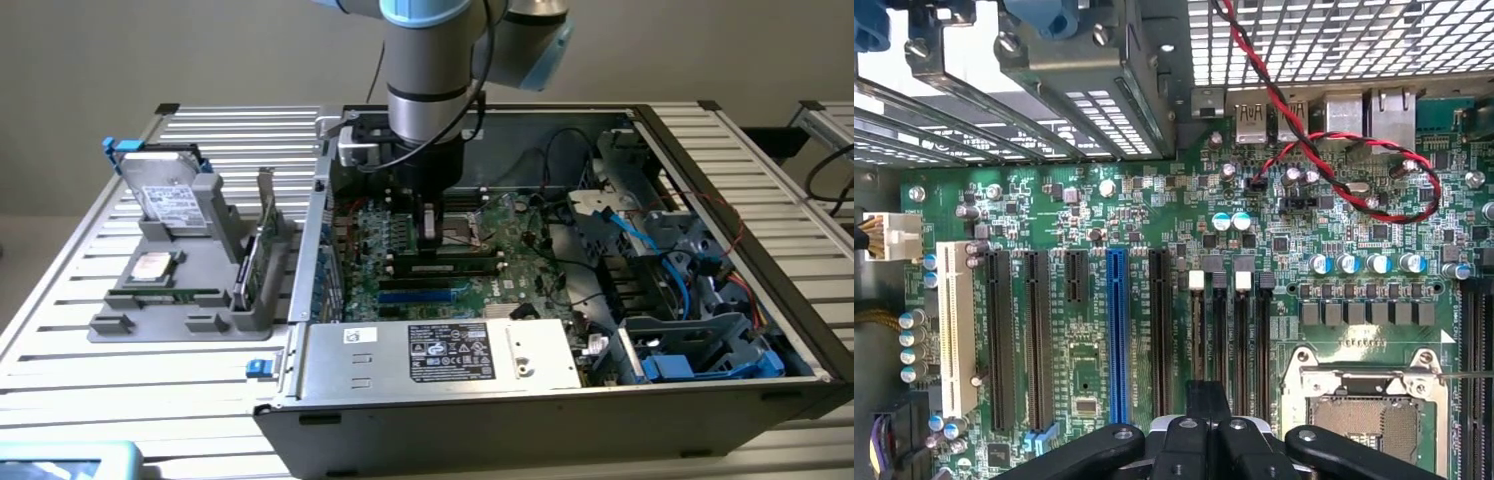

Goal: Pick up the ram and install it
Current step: 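Press down the ram until it locks into place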

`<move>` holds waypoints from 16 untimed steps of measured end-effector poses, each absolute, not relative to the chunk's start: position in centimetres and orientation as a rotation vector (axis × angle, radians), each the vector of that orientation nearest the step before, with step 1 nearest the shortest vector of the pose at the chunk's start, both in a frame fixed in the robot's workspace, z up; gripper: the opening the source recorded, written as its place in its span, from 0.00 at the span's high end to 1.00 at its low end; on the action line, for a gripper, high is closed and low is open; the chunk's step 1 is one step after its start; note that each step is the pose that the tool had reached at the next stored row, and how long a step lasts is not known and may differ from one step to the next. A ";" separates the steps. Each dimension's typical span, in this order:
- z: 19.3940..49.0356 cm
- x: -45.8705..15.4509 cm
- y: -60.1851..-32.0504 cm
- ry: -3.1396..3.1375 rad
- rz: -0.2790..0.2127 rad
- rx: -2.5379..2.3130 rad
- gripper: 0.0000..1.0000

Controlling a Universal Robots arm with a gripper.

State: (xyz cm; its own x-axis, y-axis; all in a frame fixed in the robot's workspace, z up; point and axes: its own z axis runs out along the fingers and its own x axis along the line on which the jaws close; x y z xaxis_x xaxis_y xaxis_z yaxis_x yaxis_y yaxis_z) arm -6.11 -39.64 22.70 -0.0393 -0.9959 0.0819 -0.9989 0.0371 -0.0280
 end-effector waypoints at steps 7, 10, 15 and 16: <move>22.5 -6.1 -39.6 -2.234 0.119 2.150 0.89; 23.2 -5.6 -39.6 -2.234 0.120 2.150 0.89; 23.9 -4.3 -39.6 -2.234 0.119 2.150 0.89; 24.0 -4.0 -39.6 -2.234 0.120 2.150 0.89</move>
